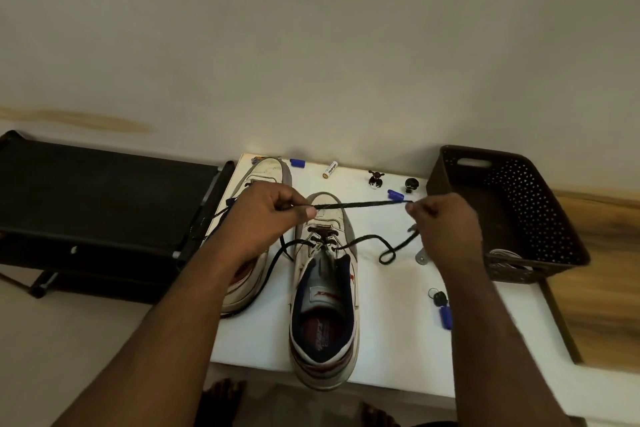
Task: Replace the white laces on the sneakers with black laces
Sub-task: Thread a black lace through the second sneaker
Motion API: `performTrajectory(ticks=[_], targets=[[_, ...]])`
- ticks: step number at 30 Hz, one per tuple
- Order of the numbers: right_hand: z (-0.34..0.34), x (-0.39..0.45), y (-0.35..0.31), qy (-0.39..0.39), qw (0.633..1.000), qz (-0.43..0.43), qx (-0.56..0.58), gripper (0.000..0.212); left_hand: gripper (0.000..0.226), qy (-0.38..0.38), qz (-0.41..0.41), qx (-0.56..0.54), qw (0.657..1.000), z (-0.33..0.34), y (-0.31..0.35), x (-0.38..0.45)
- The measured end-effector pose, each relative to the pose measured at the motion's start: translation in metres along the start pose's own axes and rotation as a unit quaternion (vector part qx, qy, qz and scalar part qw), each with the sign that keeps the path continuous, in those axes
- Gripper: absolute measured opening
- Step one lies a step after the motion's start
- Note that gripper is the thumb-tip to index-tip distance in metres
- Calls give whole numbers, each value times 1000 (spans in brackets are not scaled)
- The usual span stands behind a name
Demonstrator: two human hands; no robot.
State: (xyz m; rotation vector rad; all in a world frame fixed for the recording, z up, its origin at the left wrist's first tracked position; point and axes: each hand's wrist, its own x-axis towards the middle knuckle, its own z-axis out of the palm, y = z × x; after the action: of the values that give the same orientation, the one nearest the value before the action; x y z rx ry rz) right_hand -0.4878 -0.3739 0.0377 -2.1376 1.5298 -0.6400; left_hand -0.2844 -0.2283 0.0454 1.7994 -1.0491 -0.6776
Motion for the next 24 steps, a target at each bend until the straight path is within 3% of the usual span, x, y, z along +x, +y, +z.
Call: performTrajectory(ticks=[2, 4, 6, 9, 11, 13, 15, 17, 19, 21, 24], targets=[[2, -6, -2, -26, 998, -49, 21, 32, 3, 4, -5, 1, 1000, -1, 1, -2], [13, -16, -21, -138, 976, -88, 142, 53, 3, -16, 5, 12, 1000, 7, 5, -3], [22, -23, -38, -219, 951, -102, 193, 37, 3, -24, 9, 17, 1000, 12, 9, -3], [27, -19, -36, -176, 967, -71, 172, 5, 5, -23, -18, 13, 999, 8, 4, -4], [27, -15, -28, -149, 984, -65, 76, 5, 8, -31, -38, 14, 999, 4, 0, -5], [30, -20, -30, -174, 980, -95, 15, 26, 10, -44, -52, 21, 997, 7, 0, -7], [35, -27, -38, -246, 956, -108, 121, 46, 11, -64, -58, 32, 996, 14, 3, -7], [39, -30, -42, -275, 931, -108, 214, 35, 14, -56, -75, 18, 995, 17, 6, -7], [41, -29, -41, -218, 946, -102, 218, 17, 26, -18, -108, 16, 994, 17, 7, -11], [43, -27, -36, -164, 963, -76, 201, 16, 41, -14, -148, 63, 987, 19, 5, -26], [44, -26, -35, -184, 968, -65, 158, 13, 41, -52, -189, 133, 972, 40, 4, -53]])
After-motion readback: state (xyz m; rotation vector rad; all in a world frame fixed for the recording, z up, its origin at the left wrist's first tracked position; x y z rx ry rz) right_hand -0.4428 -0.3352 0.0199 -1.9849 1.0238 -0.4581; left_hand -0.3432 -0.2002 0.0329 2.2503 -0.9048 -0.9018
